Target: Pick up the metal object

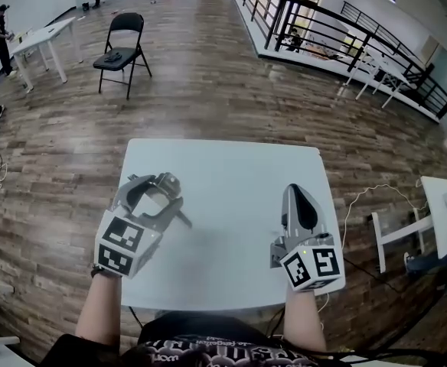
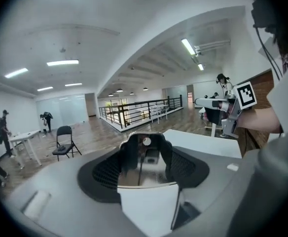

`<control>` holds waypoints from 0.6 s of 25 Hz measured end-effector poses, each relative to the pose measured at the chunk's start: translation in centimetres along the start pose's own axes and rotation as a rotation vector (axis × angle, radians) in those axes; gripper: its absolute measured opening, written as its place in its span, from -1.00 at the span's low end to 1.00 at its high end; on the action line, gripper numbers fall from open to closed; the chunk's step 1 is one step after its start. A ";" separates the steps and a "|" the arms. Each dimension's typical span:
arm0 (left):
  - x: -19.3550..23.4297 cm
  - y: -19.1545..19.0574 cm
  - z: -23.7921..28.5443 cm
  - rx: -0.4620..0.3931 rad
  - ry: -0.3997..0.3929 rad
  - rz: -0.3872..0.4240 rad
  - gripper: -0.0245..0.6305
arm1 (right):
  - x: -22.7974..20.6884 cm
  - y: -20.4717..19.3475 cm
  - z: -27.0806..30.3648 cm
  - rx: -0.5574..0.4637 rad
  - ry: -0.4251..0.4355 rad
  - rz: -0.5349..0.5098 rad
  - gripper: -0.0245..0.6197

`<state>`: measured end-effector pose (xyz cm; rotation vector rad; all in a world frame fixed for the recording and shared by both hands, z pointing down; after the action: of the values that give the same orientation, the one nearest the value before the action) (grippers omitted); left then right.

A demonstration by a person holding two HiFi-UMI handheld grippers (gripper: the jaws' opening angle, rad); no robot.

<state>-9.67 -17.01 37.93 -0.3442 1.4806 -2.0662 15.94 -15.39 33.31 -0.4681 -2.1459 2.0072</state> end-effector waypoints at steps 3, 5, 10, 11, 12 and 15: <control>0.5 0.1 -1.1 -0.035 0.047 -0.017 -0.04 | 0.2 0.1 0.2 -0.001 0.005 -0.004 -0.89; 0.5 0.1 -1.6 -0.048 0.052 -0.051 -0.04 | 0.2 0.1 0.3 0.001 0.007 -0.012 -0.89; 0.4 0.3 -2.8 -0.061 0.088 -0.068 -0.04 | -0.2 0.1 -0.1 0.006 0.005 -0.022 -0.89; 0.4 0.4 -3.1 -0.064 0.097 -0.066 -0.04 | -0.2 0.2 -0.2 0.007 0.005 -0.024 -0.89; 0.5 0.5 -3.3 -0.067 0.106 -0.062 -0.04 | -0.2 0.2 -0.2 0.007 0.003 -0.025 -0.89; 0.7 0.7 -3.8 -0.075 0.134 -0.059 -0.04 | -0.2 0.2 -0.2 0.009 -0.003 -0.028 -0.90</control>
<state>-12.03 -14.60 35.85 -0.2866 1.6487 -2.1202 16.17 -15.29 33.12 -0.4323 -2.1317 2.0034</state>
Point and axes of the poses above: the fingertips, and each gripper's own axes: z forward along the fingers, x to its left, y out of its top, the point moved 2 cm from there along -z, backward along the fingers, and after that the axes turned 1 degree about -x, right-handed, at the moved point
